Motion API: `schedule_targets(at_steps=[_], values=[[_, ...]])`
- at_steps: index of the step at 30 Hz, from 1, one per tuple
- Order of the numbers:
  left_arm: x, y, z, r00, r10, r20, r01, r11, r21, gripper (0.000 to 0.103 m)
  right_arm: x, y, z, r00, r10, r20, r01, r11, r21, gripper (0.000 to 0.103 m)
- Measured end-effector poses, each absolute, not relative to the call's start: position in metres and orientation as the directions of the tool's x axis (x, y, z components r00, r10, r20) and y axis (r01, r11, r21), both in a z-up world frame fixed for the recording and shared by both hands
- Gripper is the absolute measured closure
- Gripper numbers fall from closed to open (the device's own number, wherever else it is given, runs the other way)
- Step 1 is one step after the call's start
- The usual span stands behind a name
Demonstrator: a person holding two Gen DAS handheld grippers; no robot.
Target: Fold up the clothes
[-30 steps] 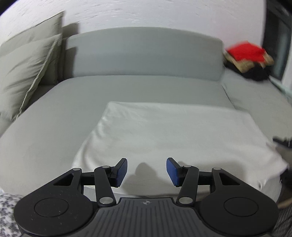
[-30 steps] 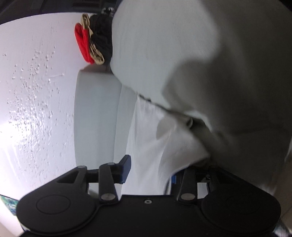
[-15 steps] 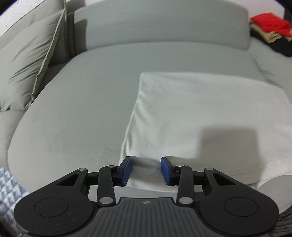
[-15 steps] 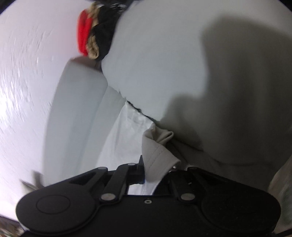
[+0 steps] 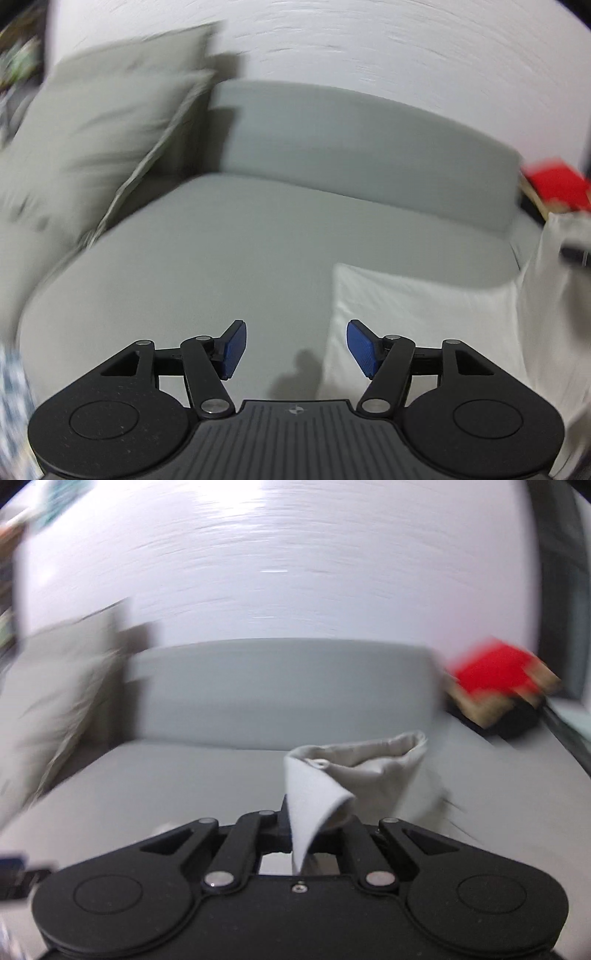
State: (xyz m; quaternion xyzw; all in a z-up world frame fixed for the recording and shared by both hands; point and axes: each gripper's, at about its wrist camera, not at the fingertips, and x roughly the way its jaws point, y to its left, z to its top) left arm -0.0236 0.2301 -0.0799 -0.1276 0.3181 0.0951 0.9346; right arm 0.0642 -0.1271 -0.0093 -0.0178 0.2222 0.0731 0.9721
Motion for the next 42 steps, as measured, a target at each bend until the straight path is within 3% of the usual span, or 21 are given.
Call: schedule_targets(at_steps=[4, 9, 25, 26, 28, 29, 32, 35, 40, 41, 42], values=[[-0.025, 0.253, -0.084, 0.786, 0.112, -0.608, -0.356, 0.887, -0.296, 0.046, 0.064, -0.055, -0.037, 0.837, 0.267, -0.478, -0.379, 0.912, -0.155, 0.100], [-0.021, 0.257, -0.088, 0.771, 0.088, -0.631, -0.362, 0.875, -0.320, 0.046, 0.078, -0.008, -0.097, 0.657, 0.292, -0.695, -0.532, 0.832, -0.154, 0.100], [-0.029, 0.260, -0.086, 0.798, 0.107, -0.593, -0.369, 0.865, -0.340, 0.046, 0.052, -0.021, -0.061, 0.594, 0.390, -0.703, -0.436, 0.891, 0.126, 0.100], [-0.030, 0.260, -0.086, 0.800, 0.110, -0.590, -0.372, 0.863, -0.343, 0.046, 0.054, -0.019, -0.063, 0.569, 0.410, -0.713, -0.450, 0.881, 0.147, 0.097], [-0.032, 0.263, -0.085, 0.798, 0.114, -0.592, -0.381, 0.856, -0.349, 0.046, 0.059, -0.016, -0.068, 0.489, 0.472, -0.734, -0.482, 0.847, 0.223, 0.077], [-0.033, 0.263, -0.085, 0.798, 0.115, -0.592, -0.383, 0.854, -0.351, 0.046, 0.063, -0.020, -0.068, 0.448, 0.525, -0.724, -0.485, 0.823, 0.296, 0.057], [-0.035, 0.265, -0.085, 0.799, 0.120, -0.589, -0.386, 0.853, -0.351, 0.046, 0.064, -0.046, -0.060, 0.408, 0.647, -0.644, -0.463, 0.755, 0.464, 0.049], [-0.034, 0.262, -0.086, 0.796, 0.116, -0.594, -0.378, 0.862, -0.338, 0.046, 0.063, -0.081, -0.048, 0.436, 0.673, -0.598, -0.441, 0.739, 0.510, 0.049], [-0.019, 0.237, -0.086, 0.788, 0.071, -0.611, -0.289, 0.920, -0.265, 0.053, 0.056, -0.148, -0.039, 0.588, 0.555, -0.588, -0.337, 0.830, 0.446, 0.051], [-0.015, 0.227, -0.086, 0.788, 0.052, -0.613, -0.248, 0.939, -0.239, 0.057, 0.055, -0.158, -0.041, 0.619, 0.517, -0.591, -0.307, 0.852, 0.424, 0.054], [-0.009, 0.215, -0.088, 0.781, 0.032, -0.624, -0.202, 0.958, -0.204, 0.059, 0.051, -0.166, -0.045, 0.642, 0.480, -0.598, -0.279, 0.873, 0.401, 0.066]])
